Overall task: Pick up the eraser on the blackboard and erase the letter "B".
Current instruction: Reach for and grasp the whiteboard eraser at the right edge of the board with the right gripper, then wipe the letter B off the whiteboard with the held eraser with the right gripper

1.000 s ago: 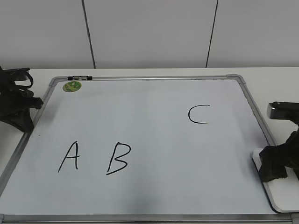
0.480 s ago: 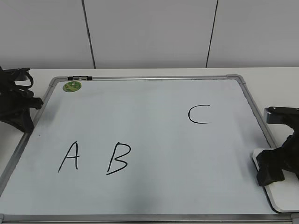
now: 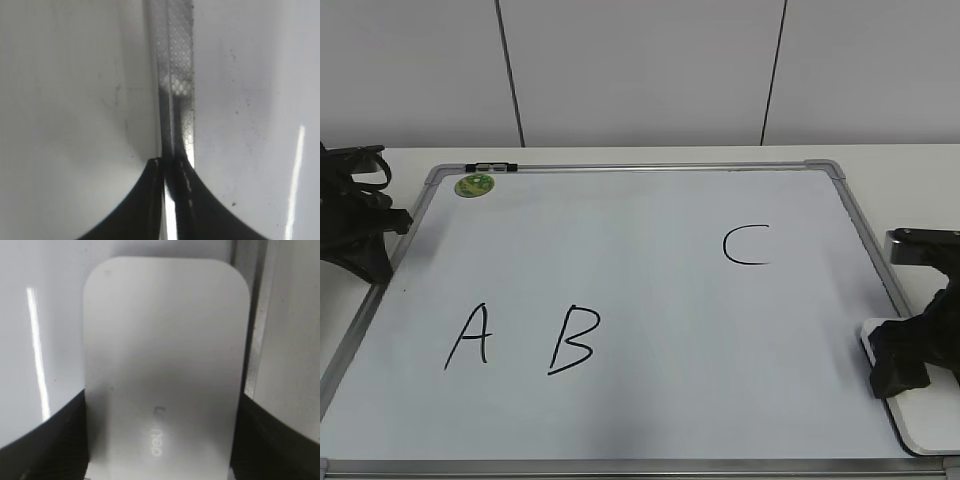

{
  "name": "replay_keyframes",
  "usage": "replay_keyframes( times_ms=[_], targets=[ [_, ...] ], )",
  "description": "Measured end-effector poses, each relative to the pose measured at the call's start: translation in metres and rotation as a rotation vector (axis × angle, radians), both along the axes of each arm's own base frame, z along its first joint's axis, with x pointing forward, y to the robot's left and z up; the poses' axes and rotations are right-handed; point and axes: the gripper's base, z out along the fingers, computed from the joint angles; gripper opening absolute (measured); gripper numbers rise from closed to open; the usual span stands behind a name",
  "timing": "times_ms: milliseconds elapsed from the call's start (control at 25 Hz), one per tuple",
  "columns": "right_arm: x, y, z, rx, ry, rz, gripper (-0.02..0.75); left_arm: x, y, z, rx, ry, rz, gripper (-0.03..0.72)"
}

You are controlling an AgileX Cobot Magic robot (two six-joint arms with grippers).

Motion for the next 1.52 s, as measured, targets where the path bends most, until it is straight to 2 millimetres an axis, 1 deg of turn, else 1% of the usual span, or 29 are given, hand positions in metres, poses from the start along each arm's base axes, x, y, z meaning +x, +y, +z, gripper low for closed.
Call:
replay_keyframes(
  times_ms=[160, 240, 320, 480, 640, 720, 760, 840, 1000, 1160, 1240, 1280, 1360, 1400, 1520],
  targets=[
    [0.001, 0.000, 0.001, 0.002, 0.006, 0.002, 0.559, 0.000, 0.000, 0.000, 0.000, 0.000, 0.000, 0.014],
    [0.001, 0.000, 0.005, 0.004, 0.003, 0.004, 0.559, 0.000, 0.000, 0.000, 0.000, 0.000, 0.000, 0.014],
    [0.004, 0.001, 0.016, 0.005, -0.026, 0.011, 0.559, 0.000, 0.000, 0.000, 0.000, 0.000, 0.000, 0.014],
    [0.010, 0.002, 0.046, 0.012, -0.100, 0.027, 0.558, 0.000, 0.000, 0.000, 0.000, -0.002, 0.000, 0.014],
    [0.012, 0.004, 0.065, 0.019, -0.113, 0.047, 0.558, 0.000, 0.000, 0.000, 0.000, -0.002, 0.000, 0.014],
    [0.014, 0.012, 0.073, 0.016, -0.111, 0.086, 0.558, 0.000, 0.000, 0.000, 0.000, -0.002, 0.000, 0.014],
    [0.015, 0.017, 0.077, 0.016, -0.113, 0.111, 0.558, 0.000, 0.000, 0.000, 0.000, -0.002, 0.000, 0.014],
    [0.016, 0.035, 0.084, 0.018, -0.123, 0.178, 0.558, 0.000, 0.000, 0.000, 0.000, -0.002, 0.000, 0.014],
    [0.012, 0.080, 0.100, 0.041, -0.162, 0.315, 0.558, 0.000, 0.000, 0.000, 0.000, -0.002, 0.000, 0.014],
    [0.011, 0.120, 0.111, 0.061, -0.166, 0.414, 0.558, 0.000, 0.000, 0.000, 0.000, -0.002, 0.000, 0.014],
    [0.012, 0.137, 0.111, 0.053, -0.155, 0.455, 0.558, 0.000, 0.000, 0.000, 0.000, -0.002, 0.000, 0.014],
    [0.013, 0.149, 0.110, 0.049, -0.145, 0.485, 0.558, 0.000, 0.000, 0.000, 0.000, -0.002, 0.000, 0.014],
    [0.016, 0.164, 0.107, 0.044, -0.134, 0.520, 0.558, 0.000, 0.000, 0.000, 0.000, -0.002, 0.000, 0.014],
    [0.019, 0.175, 0.105, 0.045, -0.130, 0.540, 0.558, 0.000, 0.000, 0.000, 0.000, -0.002, 0.000, 0.014],
    [0.027, 0.197, 0.094, 0.036, -0.105, 0.582, 0.558, 0.000, 0.000, 0.000, 0.000, -0.002, 0.000, 0.014]
  ],
)
